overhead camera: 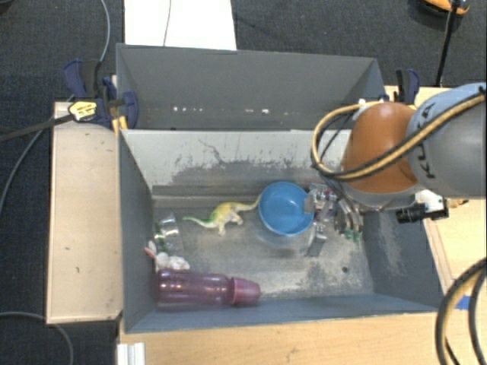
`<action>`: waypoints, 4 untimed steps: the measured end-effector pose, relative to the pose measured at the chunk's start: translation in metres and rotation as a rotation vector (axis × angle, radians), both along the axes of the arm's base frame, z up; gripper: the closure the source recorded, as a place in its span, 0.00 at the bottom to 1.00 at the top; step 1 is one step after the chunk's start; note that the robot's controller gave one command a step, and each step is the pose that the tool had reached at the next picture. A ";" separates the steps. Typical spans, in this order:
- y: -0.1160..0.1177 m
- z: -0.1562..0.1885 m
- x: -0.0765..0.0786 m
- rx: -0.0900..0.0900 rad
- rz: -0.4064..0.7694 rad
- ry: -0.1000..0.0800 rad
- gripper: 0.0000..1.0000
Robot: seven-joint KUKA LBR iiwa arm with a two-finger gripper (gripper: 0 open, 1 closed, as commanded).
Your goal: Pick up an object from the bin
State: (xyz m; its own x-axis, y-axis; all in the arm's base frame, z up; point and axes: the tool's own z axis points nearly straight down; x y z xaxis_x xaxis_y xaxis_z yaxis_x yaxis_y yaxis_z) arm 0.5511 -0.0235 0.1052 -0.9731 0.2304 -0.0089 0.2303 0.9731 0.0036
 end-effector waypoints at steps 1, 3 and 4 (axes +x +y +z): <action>0.037 -0.020 0.018 -0.002 0.004 -0.006 0.00; 0.036 -0.035 0.019 -0.001 -0.075 -0.006 1.00; 0.036 -0.035 0.019 -0.001 -0.076 -0.006 1.00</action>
Offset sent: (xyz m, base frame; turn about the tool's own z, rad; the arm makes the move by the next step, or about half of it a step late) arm 0.0324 0.0340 -0.0350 0.0334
